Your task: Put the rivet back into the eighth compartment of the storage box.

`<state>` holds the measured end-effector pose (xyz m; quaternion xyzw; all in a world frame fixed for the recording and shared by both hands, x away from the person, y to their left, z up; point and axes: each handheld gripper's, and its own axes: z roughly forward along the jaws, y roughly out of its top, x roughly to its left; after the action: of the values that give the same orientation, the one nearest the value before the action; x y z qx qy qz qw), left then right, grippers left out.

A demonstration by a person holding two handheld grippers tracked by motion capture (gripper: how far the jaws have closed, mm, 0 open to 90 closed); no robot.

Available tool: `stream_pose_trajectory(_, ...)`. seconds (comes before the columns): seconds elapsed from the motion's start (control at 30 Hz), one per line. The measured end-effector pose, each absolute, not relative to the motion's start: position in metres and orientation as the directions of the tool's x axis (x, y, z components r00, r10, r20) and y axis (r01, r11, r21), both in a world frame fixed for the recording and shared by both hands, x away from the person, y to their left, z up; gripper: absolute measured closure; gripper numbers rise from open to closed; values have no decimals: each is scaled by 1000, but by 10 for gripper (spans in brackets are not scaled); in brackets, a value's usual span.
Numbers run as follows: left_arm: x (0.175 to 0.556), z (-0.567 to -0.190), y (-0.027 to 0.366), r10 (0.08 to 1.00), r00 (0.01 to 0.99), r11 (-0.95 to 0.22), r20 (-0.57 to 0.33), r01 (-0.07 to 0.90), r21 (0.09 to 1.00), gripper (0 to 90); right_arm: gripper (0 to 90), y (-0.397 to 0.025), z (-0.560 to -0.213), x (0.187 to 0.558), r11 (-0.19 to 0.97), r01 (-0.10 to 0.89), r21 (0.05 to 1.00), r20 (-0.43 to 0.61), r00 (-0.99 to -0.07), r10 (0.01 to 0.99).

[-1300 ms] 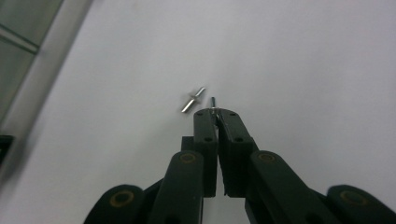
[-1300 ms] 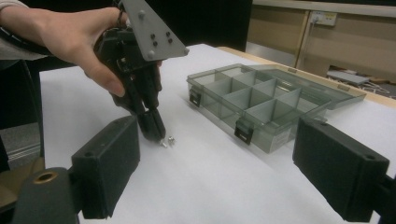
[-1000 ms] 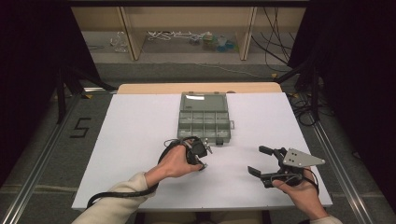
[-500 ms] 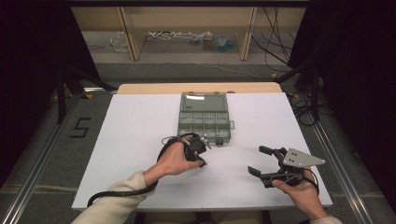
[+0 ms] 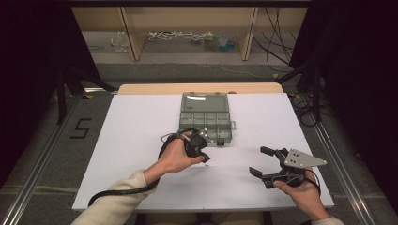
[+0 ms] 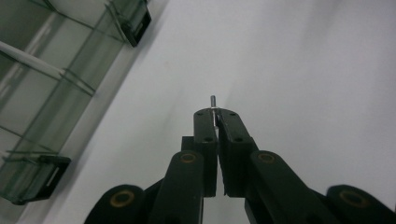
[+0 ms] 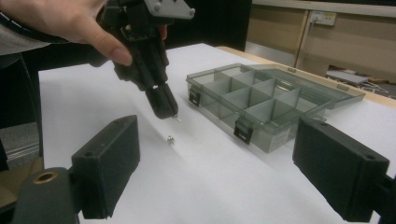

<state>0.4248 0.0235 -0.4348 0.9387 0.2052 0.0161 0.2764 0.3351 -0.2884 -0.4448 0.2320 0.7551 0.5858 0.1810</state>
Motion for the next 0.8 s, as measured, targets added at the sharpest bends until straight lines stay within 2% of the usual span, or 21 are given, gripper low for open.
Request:
stream_pose_trajectory(0.17, 428, -432, 22, 424, 902, -718, -81, 389, 577, 864, 159, -290, -444, 334, 220, 147, 964, -3, -825, 565)
stream_pose_trajectory(0.27, 431, -430, 21, 423, 903, -714, -71, 381, 587, 864, 160, -288, -445, 335, 203, 135, 970, -3, -827, 562)
stream_pose_trajectory(0.43, 436, -426, 17, 424, 904, -707, -55, 368, 604, 864, 159, -289, -444, 333, 218, 171, 961, 18, -824, 566)
stream_pose_trajectory(0.67, 447, -421, 4, 433, 900, -676, -47, 359, 643, 864, 159, -290, -444, 334, 219, 152, 964, 1, -823, 567)
stream_pose_trajectory(0.73, 451, -418, 1, 426, 904, -685, -35, 348, 640, 864, 160, -290, -443, 333, 227, 176, 958, 18, -825, 565)
stream_pose_trajectory(0.8, 451, -419, -3, 447, 893, -653, -54, 367, 663, 864, 160, -288, -445, 333, 188, 155, 970, 17, -812, 583)
